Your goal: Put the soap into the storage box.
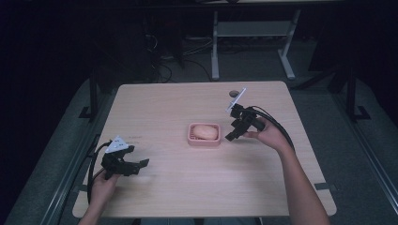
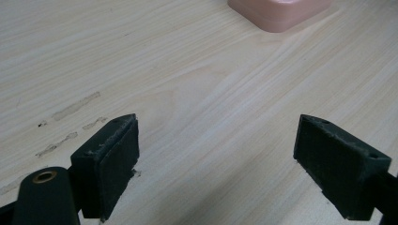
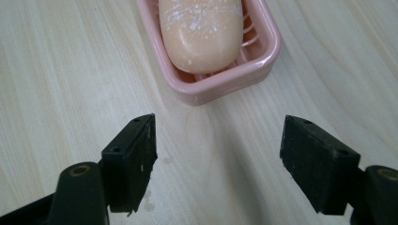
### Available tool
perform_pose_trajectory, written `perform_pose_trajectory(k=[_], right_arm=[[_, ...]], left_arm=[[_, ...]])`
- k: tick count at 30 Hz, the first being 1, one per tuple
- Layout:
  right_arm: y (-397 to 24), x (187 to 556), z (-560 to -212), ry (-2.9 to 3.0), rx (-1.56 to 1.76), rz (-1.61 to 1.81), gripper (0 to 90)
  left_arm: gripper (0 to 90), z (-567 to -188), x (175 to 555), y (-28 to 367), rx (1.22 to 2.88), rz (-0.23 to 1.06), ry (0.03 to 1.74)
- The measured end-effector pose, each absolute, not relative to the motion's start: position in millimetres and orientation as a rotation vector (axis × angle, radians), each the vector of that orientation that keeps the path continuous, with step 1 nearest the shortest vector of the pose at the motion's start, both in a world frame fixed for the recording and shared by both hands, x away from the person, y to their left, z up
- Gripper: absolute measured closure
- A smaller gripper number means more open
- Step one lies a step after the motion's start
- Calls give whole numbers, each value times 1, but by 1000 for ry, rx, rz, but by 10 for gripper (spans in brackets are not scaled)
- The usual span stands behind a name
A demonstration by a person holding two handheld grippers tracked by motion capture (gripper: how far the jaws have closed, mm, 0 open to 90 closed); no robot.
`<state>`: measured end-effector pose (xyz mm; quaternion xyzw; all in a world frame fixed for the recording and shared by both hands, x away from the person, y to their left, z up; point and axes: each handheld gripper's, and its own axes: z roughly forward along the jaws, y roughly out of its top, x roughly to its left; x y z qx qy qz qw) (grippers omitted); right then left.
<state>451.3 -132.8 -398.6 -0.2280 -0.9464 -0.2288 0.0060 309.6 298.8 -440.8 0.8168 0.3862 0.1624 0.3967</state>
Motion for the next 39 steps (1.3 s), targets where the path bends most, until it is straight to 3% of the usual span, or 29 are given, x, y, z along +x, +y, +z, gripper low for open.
perform_pose_trajectory(k=[39], right_arm=[[-173, 421, -412, -2926, -785, -783, 255]], left_arm=[[143, -441, 309, 300, 2076, 415, 980]])
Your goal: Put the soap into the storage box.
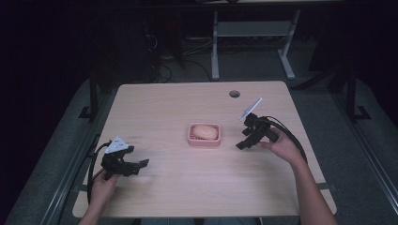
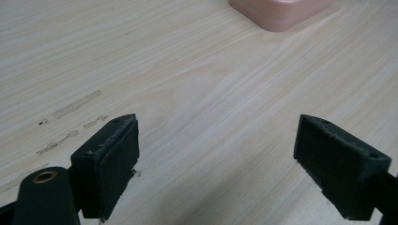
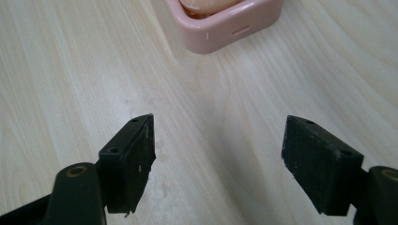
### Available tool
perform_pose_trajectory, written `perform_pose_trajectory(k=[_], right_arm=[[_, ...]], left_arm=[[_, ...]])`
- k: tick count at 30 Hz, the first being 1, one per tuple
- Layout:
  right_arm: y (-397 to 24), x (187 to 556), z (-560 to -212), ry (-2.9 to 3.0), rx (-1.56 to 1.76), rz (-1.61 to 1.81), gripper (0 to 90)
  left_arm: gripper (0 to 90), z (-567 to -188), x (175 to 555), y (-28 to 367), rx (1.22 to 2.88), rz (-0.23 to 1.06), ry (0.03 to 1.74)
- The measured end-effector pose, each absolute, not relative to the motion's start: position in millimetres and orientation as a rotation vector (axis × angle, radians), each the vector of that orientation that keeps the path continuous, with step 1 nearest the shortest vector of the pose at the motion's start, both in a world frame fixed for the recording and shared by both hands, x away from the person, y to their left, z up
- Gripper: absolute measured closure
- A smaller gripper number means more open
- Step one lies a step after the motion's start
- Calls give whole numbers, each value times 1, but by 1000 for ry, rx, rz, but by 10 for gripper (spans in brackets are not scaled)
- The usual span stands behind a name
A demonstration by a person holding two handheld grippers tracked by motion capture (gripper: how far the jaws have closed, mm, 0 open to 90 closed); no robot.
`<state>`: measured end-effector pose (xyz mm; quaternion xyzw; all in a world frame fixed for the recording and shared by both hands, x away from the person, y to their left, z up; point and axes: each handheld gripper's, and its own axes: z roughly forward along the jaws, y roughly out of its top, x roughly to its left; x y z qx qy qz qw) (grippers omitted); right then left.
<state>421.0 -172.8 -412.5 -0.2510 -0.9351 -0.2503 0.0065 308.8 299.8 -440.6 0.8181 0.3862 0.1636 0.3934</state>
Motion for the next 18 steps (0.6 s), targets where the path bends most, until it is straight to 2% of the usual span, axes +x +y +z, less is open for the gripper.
perform_pose_trajectory(k=[18], right_arm=[[-197, 402, -423, -2895, -854, -809, 248]], left_arm=[[142, -441, 308, 300, 2076, 403, 987]])
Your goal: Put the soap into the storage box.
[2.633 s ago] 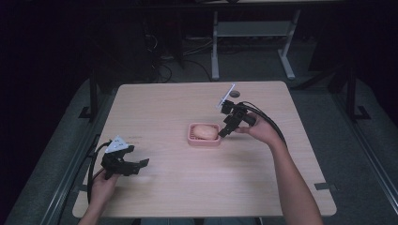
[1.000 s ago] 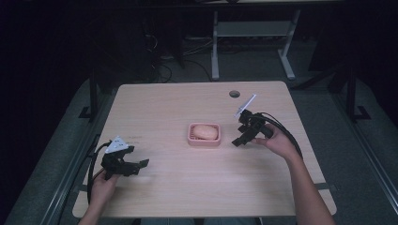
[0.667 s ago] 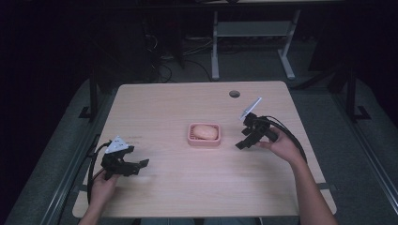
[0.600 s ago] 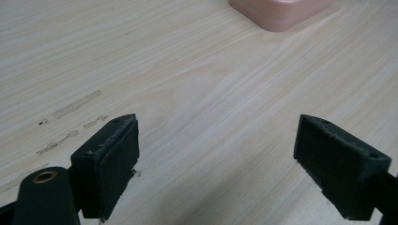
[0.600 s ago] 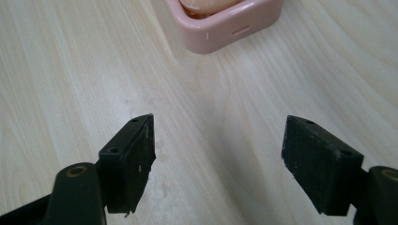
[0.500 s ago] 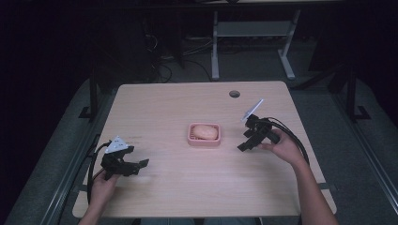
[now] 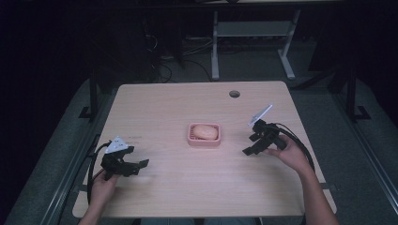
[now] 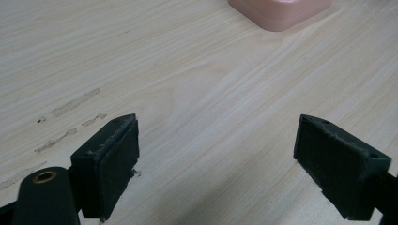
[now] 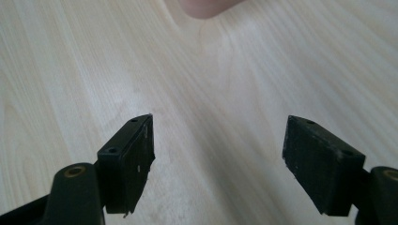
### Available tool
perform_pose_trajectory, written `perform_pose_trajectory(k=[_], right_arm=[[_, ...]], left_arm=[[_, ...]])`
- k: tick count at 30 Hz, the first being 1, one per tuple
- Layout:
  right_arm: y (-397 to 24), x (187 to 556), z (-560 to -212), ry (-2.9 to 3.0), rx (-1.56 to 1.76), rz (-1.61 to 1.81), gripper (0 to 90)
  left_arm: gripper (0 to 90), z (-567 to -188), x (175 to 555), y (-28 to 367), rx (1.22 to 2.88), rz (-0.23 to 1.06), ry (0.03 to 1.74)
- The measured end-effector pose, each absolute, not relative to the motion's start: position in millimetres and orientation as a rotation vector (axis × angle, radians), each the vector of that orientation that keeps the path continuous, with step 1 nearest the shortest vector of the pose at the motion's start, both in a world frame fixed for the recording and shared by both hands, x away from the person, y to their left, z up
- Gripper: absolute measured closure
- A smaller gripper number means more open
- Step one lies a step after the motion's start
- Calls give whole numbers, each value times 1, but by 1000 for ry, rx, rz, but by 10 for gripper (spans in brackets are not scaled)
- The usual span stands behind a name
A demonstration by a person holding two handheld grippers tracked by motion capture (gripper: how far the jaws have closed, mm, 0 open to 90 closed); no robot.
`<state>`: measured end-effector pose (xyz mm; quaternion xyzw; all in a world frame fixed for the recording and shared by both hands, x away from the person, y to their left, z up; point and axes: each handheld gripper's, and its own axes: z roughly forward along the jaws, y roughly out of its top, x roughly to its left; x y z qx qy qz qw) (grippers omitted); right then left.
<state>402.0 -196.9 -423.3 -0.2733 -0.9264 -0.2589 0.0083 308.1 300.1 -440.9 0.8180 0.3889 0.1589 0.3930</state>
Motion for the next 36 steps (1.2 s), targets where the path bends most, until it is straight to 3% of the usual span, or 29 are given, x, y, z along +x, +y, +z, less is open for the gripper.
perform_pose_trajectory(k=[36], right_arm=[[-249, 346, -439, -2876, -1000, -885, 248]], left_arm=[[143, -442, 306, 299, 2066, 410, 973]])
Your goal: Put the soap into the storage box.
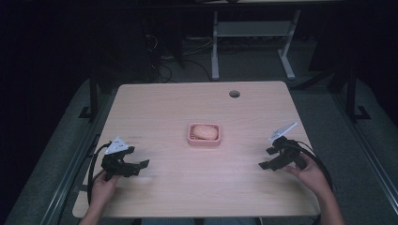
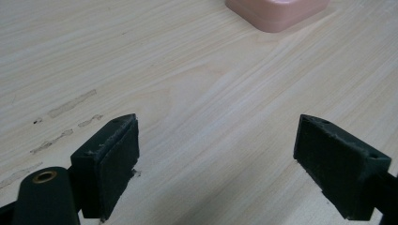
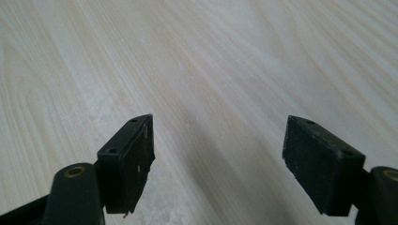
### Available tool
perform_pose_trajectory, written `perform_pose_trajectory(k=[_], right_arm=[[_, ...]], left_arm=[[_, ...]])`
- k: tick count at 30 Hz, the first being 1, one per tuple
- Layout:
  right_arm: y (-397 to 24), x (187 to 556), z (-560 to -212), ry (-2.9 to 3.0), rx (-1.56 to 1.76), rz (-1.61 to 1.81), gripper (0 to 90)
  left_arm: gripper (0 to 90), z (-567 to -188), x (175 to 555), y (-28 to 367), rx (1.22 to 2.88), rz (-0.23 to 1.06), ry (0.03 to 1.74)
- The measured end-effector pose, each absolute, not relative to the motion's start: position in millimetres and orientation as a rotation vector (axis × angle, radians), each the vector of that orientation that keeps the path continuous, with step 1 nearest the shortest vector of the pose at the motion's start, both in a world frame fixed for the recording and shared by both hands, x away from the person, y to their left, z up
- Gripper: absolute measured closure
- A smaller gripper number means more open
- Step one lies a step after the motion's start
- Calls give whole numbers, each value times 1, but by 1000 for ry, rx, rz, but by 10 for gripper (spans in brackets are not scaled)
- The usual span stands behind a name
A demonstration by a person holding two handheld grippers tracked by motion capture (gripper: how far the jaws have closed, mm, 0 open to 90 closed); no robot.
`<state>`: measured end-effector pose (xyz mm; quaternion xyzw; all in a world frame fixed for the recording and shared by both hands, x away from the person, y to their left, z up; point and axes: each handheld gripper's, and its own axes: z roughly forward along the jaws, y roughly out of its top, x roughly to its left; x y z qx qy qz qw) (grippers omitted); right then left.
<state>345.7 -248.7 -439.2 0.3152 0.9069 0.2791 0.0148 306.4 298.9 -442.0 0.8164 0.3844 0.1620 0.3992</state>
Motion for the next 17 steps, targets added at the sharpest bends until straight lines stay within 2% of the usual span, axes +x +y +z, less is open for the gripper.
perform_pose_trajectory(k=[17], right_arm=[[-254, 300, -453, 2727, 1030, 940, 249]], left_arm=[[142, -443, 308, 299, 2072, 414, 967]])
